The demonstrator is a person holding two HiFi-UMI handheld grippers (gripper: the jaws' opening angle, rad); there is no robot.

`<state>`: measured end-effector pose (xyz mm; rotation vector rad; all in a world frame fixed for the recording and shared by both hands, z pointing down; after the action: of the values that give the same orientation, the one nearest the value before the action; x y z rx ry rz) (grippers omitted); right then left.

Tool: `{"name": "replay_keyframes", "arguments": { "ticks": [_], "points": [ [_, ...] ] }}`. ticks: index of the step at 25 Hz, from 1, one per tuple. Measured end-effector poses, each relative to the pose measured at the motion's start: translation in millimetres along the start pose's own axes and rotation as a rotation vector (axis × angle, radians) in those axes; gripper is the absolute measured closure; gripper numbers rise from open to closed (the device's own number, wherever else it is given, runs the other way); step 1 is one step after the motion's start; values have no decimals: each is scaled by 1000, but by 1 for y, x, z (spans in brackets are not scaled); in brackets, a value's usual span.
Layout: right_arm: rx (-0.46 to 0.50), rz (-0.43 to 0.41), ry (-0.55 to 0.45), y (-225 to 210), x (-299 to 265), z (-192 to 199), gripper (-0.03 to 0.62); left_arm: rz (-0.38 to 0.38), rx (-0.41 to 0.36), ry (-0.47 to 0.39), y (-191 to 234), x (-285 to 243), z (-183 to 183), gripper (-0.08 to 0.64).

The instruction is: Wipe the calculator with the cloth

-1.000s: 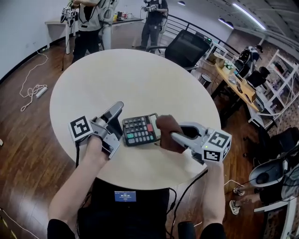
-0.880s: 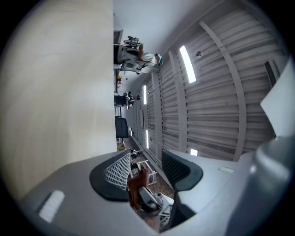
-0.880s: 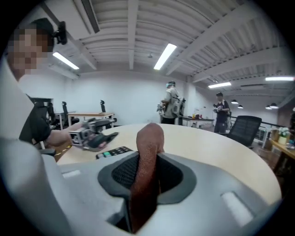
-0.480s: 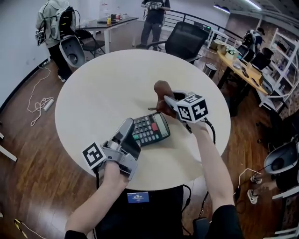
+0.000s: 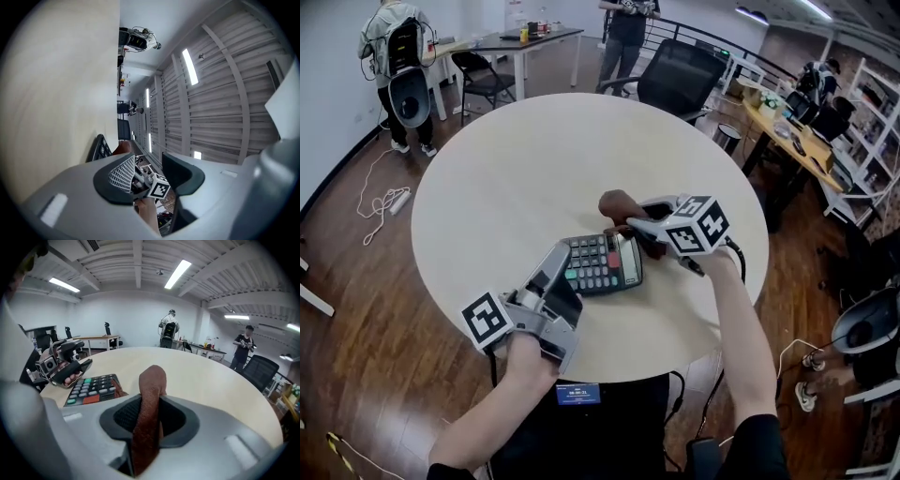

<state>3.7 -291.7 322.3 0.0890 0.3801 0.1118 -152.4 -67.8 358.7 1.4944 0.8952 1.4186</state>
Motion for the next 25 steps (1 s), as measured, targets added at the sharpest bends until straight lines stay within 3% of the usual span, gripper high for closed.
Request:
{"name": "replay_keyframes", "arguments": {
  "ticks": [4,9,13,16,21,25],
  "points": [
    [13,-65,29,10,12,1,491,-30,-55,-31,-1,8,-2,369],
    [20,-80,52,21,29,5,492,-31,-73,-96,2,-2,-27,399],
    [-45,-68,30,32,52,18,492,-45,-56,-118,14,-16,-42,402],
    [-109,-66,-1,50,60,21,492,-81,-62,-90,23,-42,-52,374],
    [-140,44,-41,92,53,26,492,-74,-73,-28,40,-71,-61,373],
    [-178,160,-73,86,54,32,492,-40,-38,-8,45,-75,-62,373]
  ]
}}
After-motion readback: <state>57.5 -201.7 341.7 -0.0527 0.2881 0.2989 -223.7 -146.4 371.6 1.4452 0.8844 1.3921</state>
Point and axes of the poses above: the fingertips, and each gripper's own axes: x backward along the fingers, y to its left, z out of its underside, the point moved 9 cm from there along x, backward along the fingers, and after that the axes turned 15 degrees about -y, right-handed, at the moved point
